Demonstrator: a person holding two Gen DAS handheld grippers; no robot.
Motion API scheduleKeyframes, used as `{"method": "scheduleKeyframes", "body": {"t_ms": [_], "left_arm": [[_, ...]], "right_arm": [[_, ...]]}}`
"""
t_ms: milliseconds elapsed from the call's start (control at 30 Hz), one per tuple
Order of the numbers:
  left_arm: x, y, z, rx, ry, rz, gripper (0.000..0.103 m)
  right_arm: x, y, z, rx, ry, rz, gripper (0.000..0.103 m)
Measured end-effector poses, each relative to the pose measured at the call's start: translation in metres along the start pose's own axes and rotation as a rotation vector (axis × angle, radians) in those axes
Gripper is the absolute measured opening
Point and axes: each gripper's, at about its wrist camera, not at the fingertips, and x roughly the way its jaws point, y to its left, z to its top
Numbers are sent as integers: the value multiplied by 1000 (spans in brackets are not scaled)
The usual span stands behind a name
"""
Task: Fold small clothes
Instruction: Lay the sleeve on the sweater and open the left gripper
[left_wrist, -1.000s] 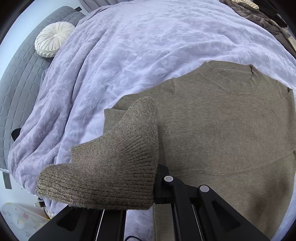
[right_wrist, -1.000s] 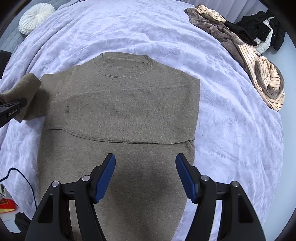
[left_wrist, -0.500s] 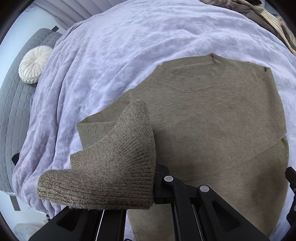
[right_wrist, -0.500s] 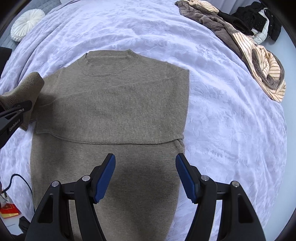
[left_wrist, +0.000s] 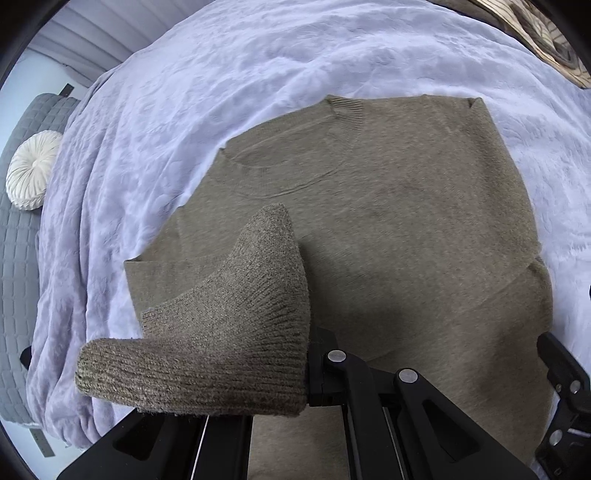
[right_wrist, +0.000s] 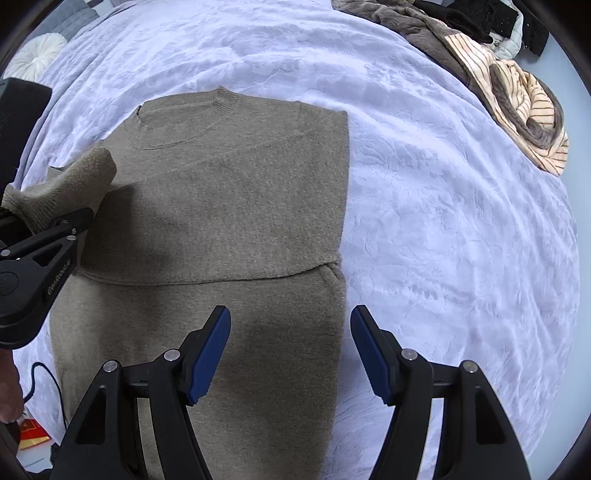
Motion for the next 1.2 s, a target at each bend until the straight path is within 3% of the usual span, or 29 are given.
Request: {"method": "scheduleKeyframes", "body": {"t_ms": [267, 400, 667, 700, 733, 767, 800, 867, 967, 1200], "left_arm": [[13, -33, 18, 48, 20, -29, 5], [24, -53, 21, 80, 56, -86, 6], [43, -58, 24, 36, 126, -175, 6], [43, -55, 24, 26, 130, -194, 13], [45, -52, 24, 11, 139, -233, 46], [46, -48, 23, -6, 155, -269, 70], [45, -45, 23, -15, 154, -262, 101], [40, -46, 22, 4, 117, -221, 101], [34, -48, 20, 26, 95, -251, 101], [7, -48, 21, -17, 63, -514, 101]], "right_arm": [[9, -16, -1, 46, 17, 7, 71], [12, -27, -4, 71, 23, 7, 71], [14, -42, -12, 103, 40, 3, 71], [15, -42, -13, 106, 42, 4, 71], [15, -43, -13, 107, 42, 5, 71], [15, -42, -14, 106, 43, 6, 71], [15, -42, -13, 104, 43, 8, 71], [15, -39, -13, 98, 42, 8, 71], [15, -37, -11, 92, 39, 11, 71], [16, -37, -11, 80, 35, 6, 71]]}}
